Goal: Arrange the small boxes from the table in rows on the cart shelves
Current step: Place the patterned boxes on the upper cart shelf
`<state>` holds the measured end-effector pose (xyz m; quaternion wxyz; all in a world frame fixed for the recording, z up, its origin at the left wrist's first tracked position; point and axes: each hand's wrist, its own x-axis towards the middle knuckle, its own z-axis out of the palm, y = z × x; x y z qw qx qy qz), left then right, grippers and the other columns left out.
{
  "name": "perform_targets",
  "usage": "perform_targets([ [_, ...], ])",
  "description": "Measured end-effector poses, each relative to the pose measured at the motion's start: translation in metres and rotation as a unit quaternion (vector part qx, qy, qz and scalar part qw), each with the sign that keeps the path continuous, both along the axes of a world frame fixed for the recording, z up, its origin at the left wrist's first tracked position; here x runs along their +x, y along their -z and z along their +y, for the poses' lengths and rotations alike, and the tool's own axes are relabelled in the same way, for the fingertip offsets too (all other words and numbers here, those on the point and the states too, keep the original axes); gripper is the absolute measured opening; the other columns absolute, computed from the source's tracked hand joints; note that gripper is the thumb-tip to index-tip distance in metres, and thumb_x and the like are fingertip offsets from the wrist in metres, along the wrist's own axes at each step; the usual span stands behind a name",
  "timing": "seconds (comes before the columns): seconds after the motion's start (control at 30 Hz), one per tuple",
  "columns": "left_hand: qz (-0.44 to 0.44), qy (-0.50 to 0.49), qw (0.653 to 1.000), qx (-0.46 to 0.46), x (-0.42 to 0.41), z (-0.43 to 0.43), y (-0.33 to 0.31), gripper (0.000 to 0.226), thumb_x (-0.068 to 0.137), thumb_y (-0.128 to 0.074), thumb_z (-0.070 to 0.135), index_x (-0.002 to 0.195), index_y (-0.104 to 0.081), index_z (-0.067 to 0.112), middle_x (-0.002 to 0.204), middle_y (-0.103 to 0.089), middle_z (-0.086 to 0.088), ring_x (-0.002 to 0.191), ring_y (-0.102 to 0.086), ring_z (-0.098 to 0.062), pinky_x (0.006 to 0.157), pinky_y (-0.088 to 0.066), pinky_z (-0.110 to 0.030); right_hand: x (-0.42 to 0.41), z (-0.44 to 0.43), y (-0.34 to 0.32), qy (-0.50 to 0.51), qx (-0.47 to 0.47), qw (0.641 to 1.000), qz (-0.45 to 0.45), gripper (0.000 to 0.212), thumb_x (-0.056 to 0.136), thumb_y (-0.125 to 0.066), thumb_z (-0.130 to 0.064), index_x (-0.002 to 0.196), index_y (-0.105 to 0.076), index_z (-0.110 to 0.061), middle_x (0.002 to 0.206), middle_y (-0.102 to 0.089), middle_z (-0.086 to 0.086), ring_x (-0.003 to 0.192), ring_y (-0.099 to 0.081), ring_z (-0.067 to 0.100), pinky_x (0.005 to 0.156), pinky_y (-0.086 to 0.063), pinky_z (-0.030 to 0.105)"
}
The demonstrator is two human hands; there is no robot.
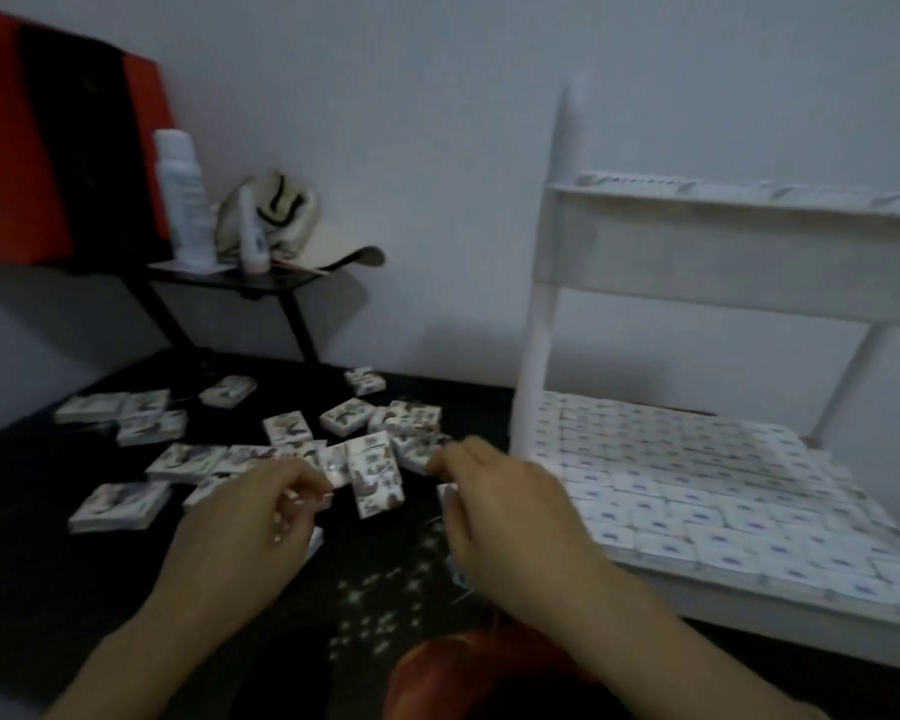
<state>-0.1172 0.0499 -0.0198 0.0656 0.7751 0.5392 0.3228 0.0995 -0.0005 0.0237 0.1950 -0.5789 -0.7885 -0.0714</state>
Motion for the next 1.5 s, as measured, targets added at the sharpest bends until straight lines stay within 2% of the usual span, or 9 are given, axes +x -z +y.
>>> perform_targets([
  [0.17,0.097,-0.034,0.994,-0.023,-0.037,0.002,0.054,0.046,0.084,-0.069,0.014,0.129,-0.059,0.018,0.131,-0.057,0.004,0.124,-0.049,-0.018,0.099,-0.044,-0.033,-0.026,0.044,0.061,0.166,-0.18,0.956,-0.162,0.072,0.1,-0.041,-0.025,0.152,0.002,0.002,0.158,-0.005,0.028,0.133,-0.042,0.035,0.098,-0.043,0.04],
  [0.33,0.114,-0.007,0.993,-0.005,-0.049,0.006,0.068,0.063,0.079,-0.075,0.015,0.137,-0.052,0.02,0.14,-0.047,0.001,0.129,-0.044,-0.022,0.099,-0.046,-0.04,-0.034,0.049,0.08,0.173,-0.165,0.953,-0.185,0.062,0.098,-0.043,-0.028,0.151,-0.019,-0.006,0.153,-0.026,0.021,0.112,-0.059,0.025,0.076,-0.045,0.032],
  [0.57,0.014,0.01,1.0,-0.025,-0.052,-0.002,0.074,0.043,0.091,-0.06,0.031,0.133,-0.049,0.031,0.128,-0.053,0.017,0.121,-0.045,-0.002,0.098,-0.038,-0.021,-0.016,0.037,0.07,-0.029,-0.135,0.99,0.03,0.02,0.094,-0.05,-0.033,0.111,-0.059,-0.038,0.115,-0.06,-0.02,0.088,-0.058,-0.004,0.076,-0.051,0.024],
  [0.7,-0.053,-0.058,0.997,-0.014,-0.046,-0.002,0.072,0.036,0.087,-0.06,0.044,0.12,-0.049,0.033,0.104,-0.055,0.019,0.101,-0.05,0.001,0.083,-0.043,-0.023,-0.008,0.051,0.075,0.015,-0.114,0.992,0.052,0.033,0.096,-0.051,-0.034,0.129,-0.051,-0.035,0.132,-0.051,-0.014,0.106,-0.054,-0.002,0.089,-0.049,0.028],
  [0.8,-0.001,-0.123,0.991,-0.049,-0.04,0.007,0.075,0.06,0.08,-0.05,0.068,0.124,-0.053,0.027,0.122,-0.053,0.01,0.118,-0.042,-0.01,0.096,-0.037,-0.03,-0.012,0.056,0.081,0.083,-0.195,0.977,-0.019,0.063,0.093,-0.042,-0.061,0.145,-0.036,-0.027,0.151,-0.035,-0.004,0.131,-0.044,0.016,0.103,-0.043,0.038],
  [0.93,0.06,-0.126,0.983,-0.122,-0.038,0.011,0.076,0.099,0.067,-0.021,0.092,0.134,-0.054,0.027,0.14,-0.045,0.008,0.133,-0.025,-0.016,0.105,-0.026,-0.036,-0.014,0.055,0.083,0.061,-0.217,0.974,0.03,0.065,0.086,-0.048,-0.068,0.136,-0.046,-0.027,0.137,-0.047,-0.006,0.118,-0.05,0.011,0.096,-0.047,0.036],
  [1.17,-0.068,-0.067,0.983,-0.158,-0.03,-0.011,0.056,0.06,0.075,-0.076,0.047,0.124,-0.043,0.039,0.1,-0.032,0.033,0.119,-0.033,-0.006,0.104,-0.032,-0.033,-0.014,0.043,0.082,-0.005,-0.212,0.954,0.21,0.046,0.079,-0.074,-0.044,0.114,-0.046,-0.033,0.1,-0.067,-0.013,0.087,-0.065,0.002,0.082,-0.055,0.033],
  [1.3,-0.157,-0.024,0.973,-0.168,-0.027,-0.013,0.058,0.051,0.072,-0.082,0.033,0.11,-0.049,0.036,0.1,-0.062,0.016,0.097,-0.058,0.002,0.082,-0.046,-0.016,-0.013,0.034,0.079,-0.011,-0.204,0.938,0.279,0.033,0.08,-0.077,-0.031,0.101,-0.052,-0.029,0.093,-0.07,-0.012,0.082,-0.066,-0.002,0.078,-0.056,0.03],
  [1.5,-0.325,0.062,0.902,-0.277,-0.011,-0.023,0.037,0.04,0.078,-0.076,0.01,0.108,-0.058,0.03,0.1,-0.072,0.0,0.087,-0.07,-0.007,0.065,-0.054,-0.019,0.008,0.013,0.062,0.025,-0.2,0.906,0.374,0.019,0.082,-0.073,-0.023,0.092,-0.057,-0.023,0.093,-0.071,-0.011,0.076,-0.068,0.001,0.062,-0.054,0.024],
])
